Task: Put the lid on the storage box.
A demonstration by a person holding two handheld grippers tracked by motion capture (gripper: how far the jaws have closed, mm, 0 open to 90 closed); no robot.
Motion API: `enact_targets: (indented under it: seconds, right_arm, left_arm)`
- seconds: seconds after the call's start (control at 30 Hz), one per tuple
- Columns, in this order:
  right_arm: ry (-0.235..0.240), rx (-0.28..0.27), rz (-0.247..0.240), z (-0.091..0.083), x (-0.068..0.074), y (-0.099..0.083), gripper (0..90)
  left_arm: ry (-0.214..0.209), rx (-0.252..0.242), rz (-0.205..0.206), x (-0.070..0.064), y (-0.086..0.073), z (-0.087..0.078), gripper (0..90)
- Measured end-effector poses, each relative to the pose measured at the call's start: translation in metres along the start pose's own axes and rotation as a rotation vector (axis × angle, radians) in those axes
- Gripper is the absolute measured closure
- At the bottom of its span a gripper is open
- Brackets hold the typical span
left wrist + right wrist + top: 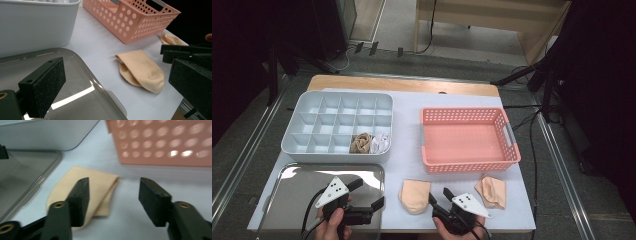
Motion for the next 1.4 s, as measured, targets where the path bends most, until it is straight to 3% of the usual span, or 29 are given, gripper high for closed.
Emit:
enact_targets:
  seconds: [0.1, 0.23, 0.3, 0.33, 0.47, 0.7, 0.8, 0.87, 1.03, 1.17, 1.27, 1.4]
  right_arm:
    - [0.001, 0.031, 0.021, 0.012, 0.011, -0.006, 38.7]
    - [-0.017, 0.067, -0.041, 0.023, 0.021, -0.016, 43.1]
    - [-0.046, 0.057, -0.088, 0.024, 0.023, -0.018, 49.5]
    - [-0.051, 0.052, -0.107, 0.023, 0.024, -0.018, 59.3]
    - [0.010, 0.046, -0.111, 0.023, 0.029, -0.020, 79.0]
    - [0.081, 0.040, -0.078, 0.012, 0.027, -0.014, 83.2]
    - [0.122, 0.037, -0.100, 0.000, 0.021, -0.009, 83.1]
    - [0.126, 0.033, -0.102, -0.006, 0.015, -0.007, 83.0]
    - [0.119, 0.048, -0.052, -0.020, -0.012, -0.004, 82.9]
    - [0.122, 0.076, -0.065, -0.022, -0.027, -0.007, 82.9]
    - [0.148, 0.083, -0.075, -0.024, -0.032, -0.006, 83.2]
    - [0.219, 0.067, -0.100, -0.028, -0.027, -0.003, 83.3]
  left_arm:
    - [-0.001, 0.001, 0.000, -0.001, 0.000, 0.000, 1.5]
    - [-0.005, 0.007, 0.000, -0.002, -0.001, 0.001, 1.5]
    - [0.000, 0.010, 0.001, -0.001, -0.001, 0.001, 1.5]
    - [-0.002, 0.011, 0.000, -0.001, -0.001, 0.001, 1.5]
    - [-0.002, 0.008, -0.001, -0.002, -0.001, 0.001, 1.5]
    - [-0.004, 0.011, 0.004, -0.003, -0.002, 0.001, 1.5]
    - [-0.006, 0.007, 0.000, -0.004, -0.002, 0.000, 1.5]
    - [-0.004, 0.007, -0.001, -0.003, -0.002, 0.000, 1.6]
    - [-0.005, 0.009, 0.002, -0.004, -0.002, -0.001, 1.5]
    - [-0.005, 0.007, -0.001, -0.005, -0.002, -0.001, 1.5]
    - [-0.004, 0.010, 0.001, -0.005, -0.003, 0.000, 1.5]
    - [-0.006, 0.016, 0.005, -0.005, -0.004, 0.001, 1.5]
Point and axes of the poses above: each handheld gripper's, and its own axes: z roughly forward along the jaws, y roughly out of its top, x roughly to its left, the point moved 7 cm from there along z, roughly forward along the jaws, and after that the axes turned 2 degrees about -y, right-handed, at the moved point
